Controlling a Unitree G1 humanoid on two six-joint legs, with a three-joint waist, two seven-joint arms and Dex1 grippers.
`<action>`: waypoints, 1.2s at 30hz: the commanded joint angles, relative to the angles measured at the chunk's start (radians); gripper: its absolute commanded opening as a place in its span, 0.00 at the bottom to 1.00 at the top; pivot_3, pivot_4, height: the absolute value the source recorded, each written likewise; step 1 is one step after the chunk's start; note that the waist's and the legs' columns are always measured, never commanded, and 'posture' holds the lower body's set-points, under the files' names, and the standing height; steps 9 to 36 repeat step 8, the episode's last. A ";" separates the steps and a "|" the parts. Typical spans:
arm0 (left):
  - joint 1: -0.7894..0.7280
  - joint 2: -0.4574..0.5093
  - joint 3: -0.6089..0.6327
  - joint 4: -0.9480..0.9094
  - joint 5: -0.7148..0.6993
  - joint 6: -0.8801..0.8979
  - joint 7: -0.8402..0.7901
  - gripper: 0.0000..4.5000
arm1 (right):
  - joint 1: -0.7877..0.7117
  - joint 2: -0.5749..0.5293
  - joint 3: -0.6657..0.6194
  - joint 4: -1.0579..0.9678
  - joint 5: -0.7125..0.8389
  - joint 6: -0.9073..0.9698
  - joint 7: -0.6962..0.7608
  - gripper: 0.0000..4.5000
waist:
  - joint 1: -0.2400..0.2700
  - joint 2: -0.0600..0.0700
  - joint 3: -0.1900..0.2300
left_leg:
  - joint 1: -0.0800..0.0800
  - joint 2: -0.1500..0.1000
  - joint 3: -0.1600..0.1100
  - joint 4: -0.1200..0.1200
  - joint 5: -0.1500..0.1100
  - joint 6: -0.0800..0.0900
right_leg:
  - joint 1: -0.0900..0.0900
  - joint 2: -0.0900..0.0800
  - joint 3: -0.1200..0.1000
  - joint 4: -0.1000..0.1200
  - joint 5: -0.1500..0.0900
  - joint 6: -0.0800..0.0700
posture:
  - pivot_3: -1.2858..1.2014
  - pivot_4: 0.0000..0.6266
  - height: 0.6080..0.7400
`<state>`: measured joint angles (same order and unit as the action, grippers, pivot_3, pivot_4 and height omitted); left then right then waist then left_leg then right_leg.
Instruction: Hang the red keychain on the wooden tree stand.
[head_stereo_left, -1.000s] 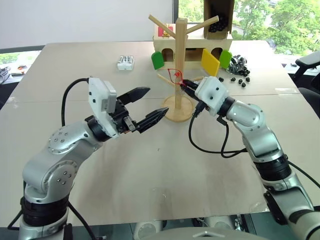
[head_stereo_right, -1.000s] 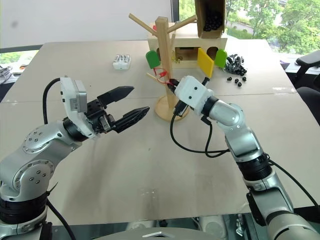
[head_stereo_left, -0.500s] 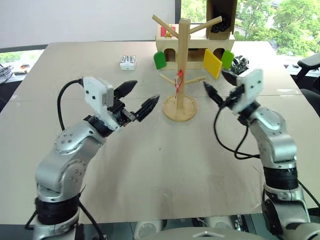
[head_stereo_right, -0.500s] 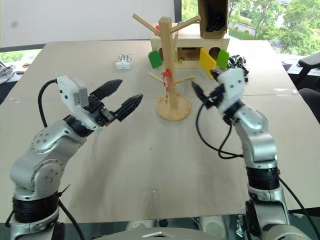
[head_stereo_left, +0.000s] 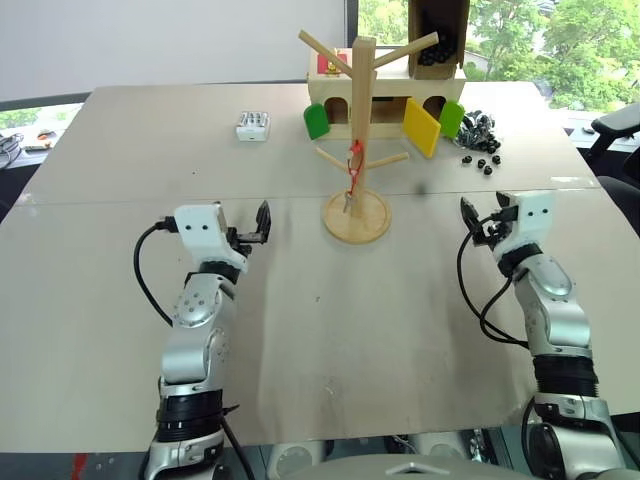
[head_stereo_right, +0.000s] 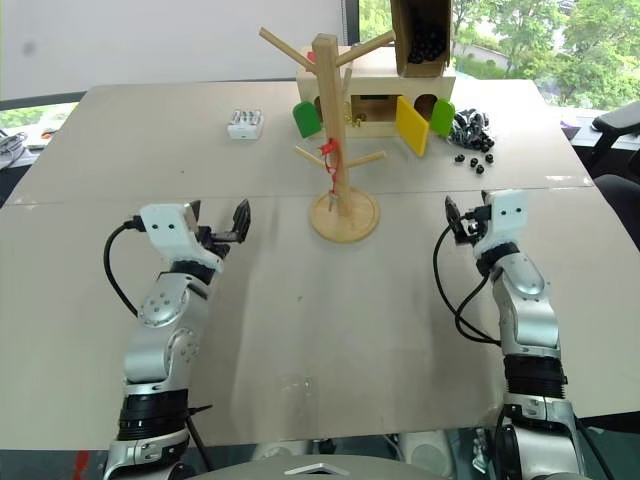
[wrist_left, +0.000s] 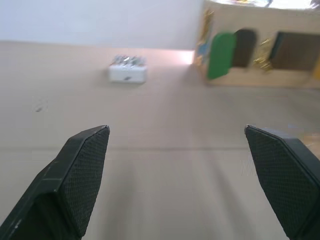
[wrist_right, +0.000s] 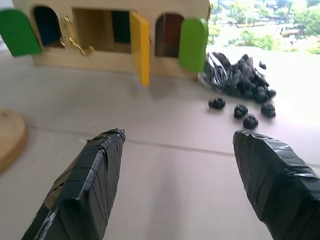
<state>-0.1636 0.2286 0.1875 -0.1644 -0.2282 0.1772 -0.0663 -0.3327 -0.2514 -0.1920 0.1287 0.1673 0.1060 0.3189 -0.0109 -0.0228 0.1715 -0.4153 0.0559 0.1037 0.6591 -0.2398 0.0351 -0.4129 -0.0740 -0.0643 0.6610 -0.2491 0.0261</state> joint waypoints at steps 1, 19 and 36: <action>0.016 -0.016 0.008 0.039 0.062 -0.095 0.032 1.00 | -0.018 0.006 -0.009 0.071 -0.008 -0.078 -0.024 0.82 | 0.000 0.000 0.000 | 0.000 0.000 0.000 0.000 0.000 0.000 | 0.000 0.000 0.000 0.000 0.000 0.000 | 0.52 0.24 1.00; 0.038 -0.050 -0.012 0.134 0.125 -0.193 0.041 1.00 | -0.034 0.017 -0.018 0.157 0.010 -0.143 -0.036 0.82 | -0.001 0.000 0.000 | 0.000 0.001 0.000 0.000 0.000 0.000 | 0.000 0.000 0.000 0.000 0.000 0.000 | 0.52 0.24 1.00; 0.038 -0.050 -0.012 0.134 0.125 -0.193 0.041 1.00 | -0.034 0.017 -0.018 0.157 0.010 -0.143 -0.036 0.82 | -0.001 0.000 0.000 | 0.000 0.001 0.000 0.000 0.000 0.000 | 0.000 0.000 0.000 0.000 0.000 0.000 | 0.52 0.24 1.00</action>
